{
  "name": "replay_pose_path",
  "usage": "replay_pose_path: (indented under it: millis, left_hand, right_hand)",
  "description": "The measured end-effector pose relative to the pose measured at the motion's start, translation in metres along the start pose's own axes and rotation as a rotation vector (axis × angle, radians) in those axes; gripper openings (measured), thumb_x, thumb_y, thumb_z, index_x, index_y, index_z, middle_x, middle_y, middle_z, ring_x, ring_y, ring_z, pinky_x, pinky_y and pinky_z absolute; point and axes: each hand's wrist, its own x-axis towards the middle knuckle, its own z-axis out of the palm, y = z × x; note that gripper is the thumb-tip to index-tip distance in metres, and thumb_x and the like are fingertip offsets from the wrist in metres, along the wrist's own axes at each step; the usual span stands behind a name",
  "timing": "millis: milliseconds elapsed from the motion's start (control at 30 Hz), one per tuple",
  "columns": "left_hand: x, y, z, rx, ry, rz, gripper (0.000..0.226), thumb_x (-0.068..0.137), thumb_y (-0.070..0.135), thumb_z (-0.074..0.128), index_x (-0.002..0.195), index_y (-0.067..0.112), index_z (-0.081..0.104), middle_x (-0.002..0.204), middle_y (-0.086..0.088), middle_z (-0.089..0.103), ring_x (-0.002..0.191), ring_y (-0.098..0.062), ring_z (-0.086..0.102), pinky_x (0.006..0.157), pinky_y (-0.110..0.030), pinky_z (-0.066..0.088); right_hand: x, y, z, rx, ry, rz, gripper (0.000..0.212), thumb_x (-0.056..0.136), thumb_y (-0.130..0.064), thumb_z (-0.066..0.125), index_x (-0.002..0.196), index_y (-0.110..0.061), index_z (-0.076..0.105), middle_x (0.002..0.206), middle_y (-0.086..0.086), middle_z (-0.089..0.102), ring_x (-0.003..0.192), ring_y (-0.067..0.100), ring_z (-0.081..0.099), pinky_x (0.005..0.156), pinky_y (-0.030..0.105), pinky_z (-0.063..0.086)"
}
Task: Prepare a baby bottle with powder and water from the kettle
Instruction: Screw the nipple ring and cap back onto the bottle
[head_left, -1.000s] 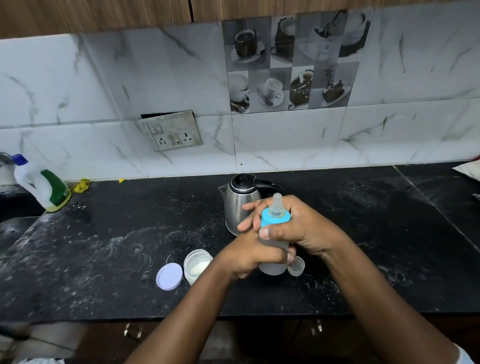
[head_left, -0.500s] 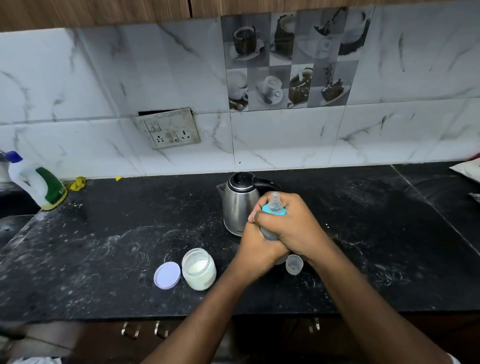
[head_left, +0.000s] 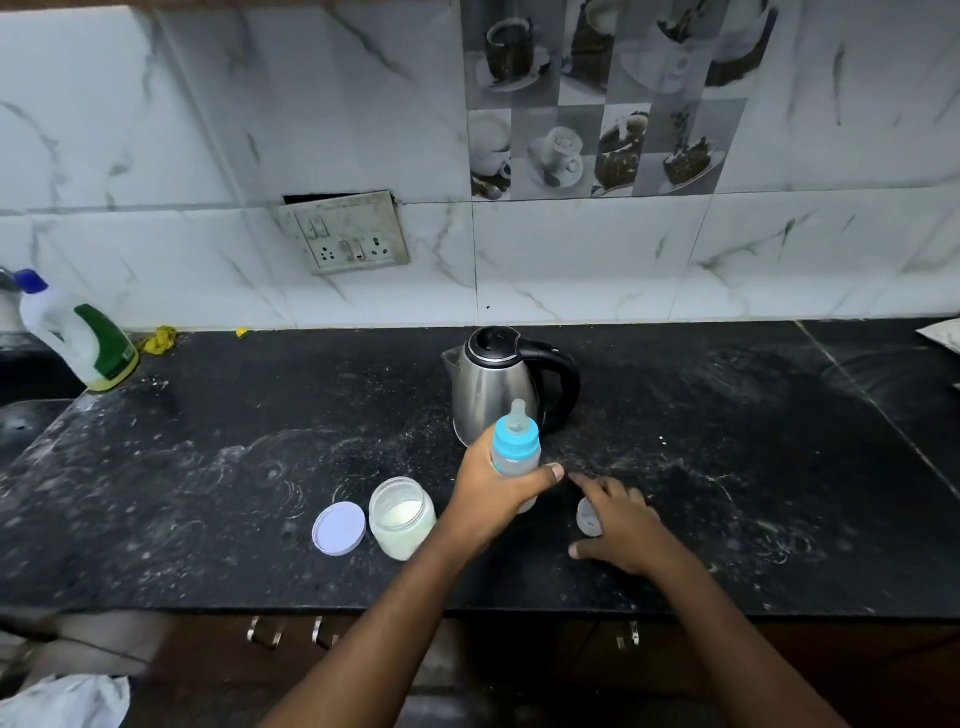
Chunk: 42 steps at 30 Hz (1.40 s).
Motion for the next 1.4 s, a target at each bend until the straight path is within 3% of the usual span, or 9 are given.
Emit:
replay_pose_path:
  millis: [133,300,433,633,800,867,1000,1200,1400]
  left_hand:
    - [0.001,-0.006,0.001,-0.004,-0.008,-0.057,0.036,0.075,0.013,0.092,0.087,0.021,0.058,0.077,0.003,0.059,0.072,-0.011,0.056,0.07,-0.027,0.051]
    - [0.002,-0.006,0.001,-0.044,-0.041,-0.076,0.034,0.071,0.013,0.088,0.093,0.012,0.061,0.08,-0.003,0.061,0.074,-0.014,0.058,0.07,-0.03,0.051]
    - [0.001,-0.004,0.004,-0.035,-0.083,-0.064,0.036,0.069,0.012,0.085,0.096,0.013,0.06,0.083,-0.004,0.06,0.077,-0.015,0.057,0.071,-0.029,0.05]
    - [-0.001,0.003,0.008,-0.009,-0.093,-0.051,0.038,0.068,0.014,0.085,0.097,0.02,0.062,0.082,0.008,0.065,0.078,-0.009,0.061,0.075,-0.03,0.053]
    - [-0.003,0.009,0.008,0.013,-0.095,-0.038,0.037,0.072,0.002,0.083,0.096,0.022,0.064,0.078,0.014,0.068,0.075,-0.005,0.062,0.073,-0.025,0.053]
    - [-0.003,0.01,0.008,0.05,-0.095,-0.031,0.036,0.072,0.001,0.083,0.095,0.023,0.064,0.077,0.013,0.067,0.073,-0.006,0.061,0.072,-0.026,0.052]
    - [-0.006,0.016,0.01,0.095,-0.104,-0.017,0.037,0.073,-0.006,0.078,0.086,0.023,0.059,0.067,0.013,0.058,0.061,-0.005,0.052,0.058,-0.019,0.046]
    - [-0.008,0.027,0.013,0.095,-0.104,0.002,0.032,0.067,0.005,0.077,0.084,0.025,0.059,0.065,0.015,0.058,0.061,-0.004,0.051,0.058,-0.02,0.044]
    - [-0.012,0.034,0.012,0.084,-0.109,0.013,0.031,0.063,0.012,0.076,0.086,0.026,0.06,0.065,0.017,0.059,0.061,-0.003,0.053,0.058,-0.021,0.044]
  right_hand:
    - [0.006,0.001,0.022,-0.047,0.13,-0.025,0.077,0.091,-0.036,0.071,0.156,-0.034,0.029,0.152,0.003,0.046,0.134,0.026,0.046,0.107,0.039,0.045]
    - [-0.015,-0.015,-0.027,0.563,0.349,-0.122,0.056,0.082,-0.023,0.083,0.124,-0.028,0.047,0.112,-0.005,0.067,0.095,0.009,0.066,0.075,0.024,0.053]
    - [-0.034,-0.03,-0.087,0.827,0.329,-0.354,0.069,0.081,-0.007,0.084,0.136,-0.039,0.059,0.125,-0.006,0.068,0.101,0.023,0.073,0.091,0.039,0.061]
    - [-0.061,-0.042,-0.142,0.715,0.281,-0.475,0.063,0.079,-0.003,0.085,0.124,-0.032,0.052,0.117,-0.005,0.067,0.099,0.012,0.068,0.092,0.05,0.059]
    - [-0.084,-0.054,-0.167,0.485,0.275,-0.635,0.062,0.086,0.005,0.073,0.138,-0.028,0.063,0.129,-0.012,0.06,0.123,0.009,0.06,0.102,0.023,0.05]
    - [-0.093,-0.061,-0.175,0.381,0.289,-0.665,0.061,0.087,0.002,0.071,0.139,-0.028,0.062,0.127,-0.011,0.061,0.118,0.007,0.06,0.098,0.019,0.048]
    - [-0.102,-0.078,-0.186,0.227,0.237,-0.641,0.045,0.084,-0.01,0.071,0.121,-0.03,0.056,0.107,-0.009,0.067,0.086,0.018,0.063,0.079,0.044,0.053]
    - [-0.103,-0.093,-0.197,0.072,0.161,-0.648,0.051,0.083,-0.01,0.074,0.13,-0.032,0.066,0.12,-0.02,0.07,0.109,0.003,0.064,0.094,0.023,0.047]
    - [-0.102,-0.095,-0.199,0.033,0.126,-0.633,0.054,0.085,-0.012,0.075,0.132,-0.037,0.067,0.118,-0.034,0.066,0.11,-0.02,0.056,0.09,0.003,0.039]
